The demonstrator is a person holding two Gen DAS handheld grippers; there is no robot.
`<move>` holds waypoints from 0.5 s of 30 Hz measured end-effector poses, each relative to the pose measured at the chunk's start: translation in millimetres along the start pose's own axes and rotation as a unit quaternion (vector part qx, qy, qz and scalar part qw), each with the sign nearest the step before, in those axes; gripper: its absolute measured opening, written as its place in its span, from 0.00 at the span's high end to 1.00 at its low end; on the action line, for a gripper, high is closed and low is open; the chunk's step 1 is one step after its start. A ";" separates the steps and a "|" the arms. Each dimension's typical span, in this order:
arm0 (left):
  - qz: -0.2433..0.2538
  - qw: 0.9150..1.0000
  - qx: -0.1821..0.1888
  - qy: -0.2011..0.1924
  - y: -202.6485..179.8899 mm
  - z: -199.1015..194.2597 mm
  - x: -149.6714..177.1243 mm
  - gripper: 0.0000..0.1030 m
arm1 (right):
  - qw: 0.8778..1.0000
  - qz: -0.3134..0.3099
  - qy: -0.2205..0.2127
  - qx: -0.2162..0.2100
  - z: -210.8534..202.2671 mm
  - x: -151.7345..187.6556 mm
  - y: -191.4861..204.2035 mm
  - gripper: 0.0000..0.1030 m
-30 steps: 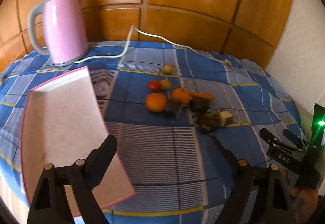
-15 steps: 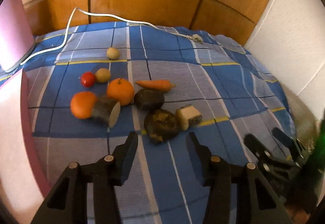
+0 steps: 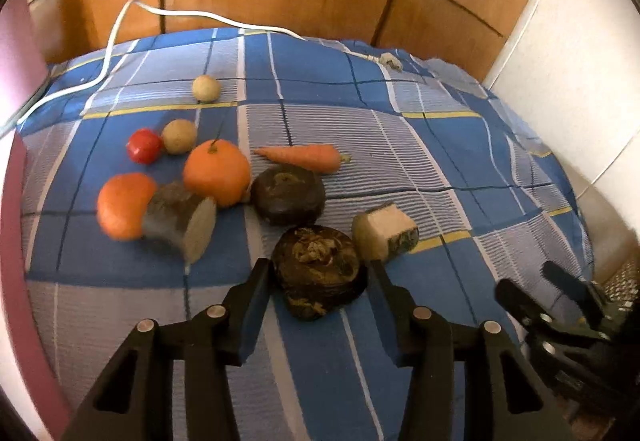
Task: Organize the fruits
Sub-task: 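Reach the left gripper to the dark brown round lump and grasp it, then carry the dark brown lump into the tray and open the left gripper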
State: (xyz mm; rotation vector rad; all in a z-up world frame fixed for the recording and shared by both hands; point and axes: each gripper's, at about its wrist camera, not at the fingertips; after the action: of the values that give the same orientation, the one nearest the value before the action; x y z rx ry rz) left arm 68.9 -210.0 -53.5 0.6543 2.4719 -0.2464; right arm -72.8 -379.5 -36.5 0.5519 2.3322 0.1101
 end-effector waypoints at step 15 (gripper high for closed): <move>-0.185 0.979 -0.059 -0.056 136.5 -90.7 22.0 0.53 | 1.000 -0.002 0.024 0.007 14.5 11.7 -2.6 0.05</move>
State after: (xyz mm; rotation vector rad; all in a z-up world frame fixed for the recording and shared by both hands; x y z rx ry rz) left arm 78.5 -55.3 4.4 0.1222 2.4608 -0.2666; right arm -71.4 -378.1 -55.3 0.5577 2.3827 0.1074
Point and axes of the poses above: each gripper's, at about its wrist camera, not at the fingertips, and z roughly the way its jaws point, y to its left, x to its underside, and after that the axes turned 15 degrees about -x, right-handed
